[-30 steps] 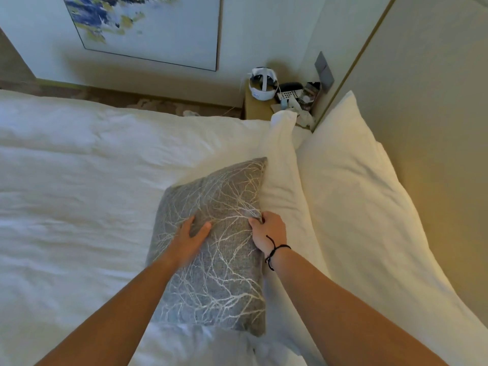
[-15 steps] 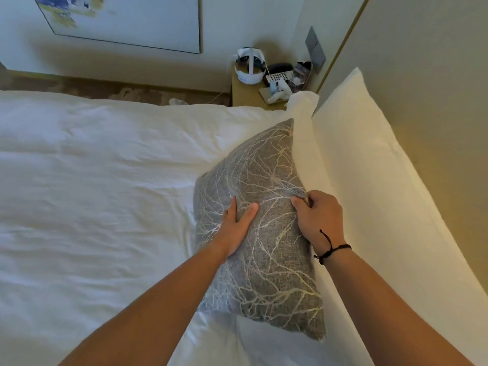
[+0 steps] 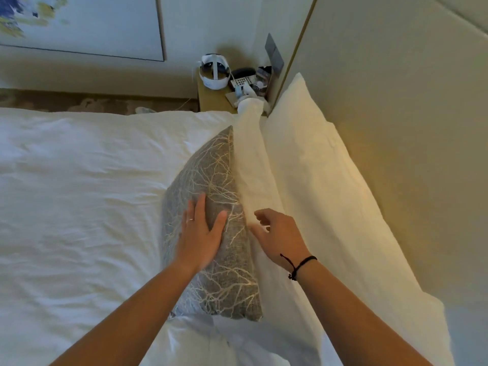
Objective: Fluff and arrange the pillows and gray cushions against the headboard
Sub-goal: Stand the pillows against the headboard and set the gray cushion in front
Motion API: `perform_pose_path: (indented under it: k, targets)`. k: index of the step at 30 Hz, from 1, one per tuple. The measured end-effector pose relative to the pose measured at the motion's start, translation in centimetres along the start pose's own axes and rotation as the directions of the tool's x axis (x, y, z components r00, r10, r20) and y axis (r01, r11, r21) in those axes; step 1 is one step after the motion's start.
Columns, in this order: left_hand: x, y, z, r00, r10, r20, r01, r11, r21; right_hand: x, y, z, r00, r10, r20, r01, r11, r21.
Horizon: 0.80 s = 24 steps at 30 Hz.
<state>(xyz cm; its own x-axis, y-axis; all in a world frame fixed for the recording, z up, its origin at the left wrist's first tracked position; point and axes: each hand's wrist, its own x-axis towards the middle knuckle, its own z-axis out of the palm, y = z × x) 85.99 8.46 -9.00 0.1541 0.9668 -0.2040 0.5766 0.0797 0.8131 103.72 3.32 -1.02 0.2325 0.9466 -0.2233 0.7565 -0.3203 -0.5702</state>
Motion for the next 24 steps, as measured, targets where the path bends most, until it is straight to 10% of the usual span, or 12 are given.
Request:
perform_pose_path:
  k: [14, 24]
  targets:
    - [-7.1, 6.8, 3.5, 0.907, 0.335, 0.254, -0.421, 0.732, 0.535, -19.5, 11.1, 2.2, 0.954, 0.299, -0.013, -0.298, 0.942, -0.155]
    - [-7.6, 7.3, 4.5, 0.923, 0.279, 0.266, -0.386, 0.686, 0.617, -23.3, 12.9, 0.1, 0.965, 0.254, -0.069, -0.262, 0.947, -0.183]
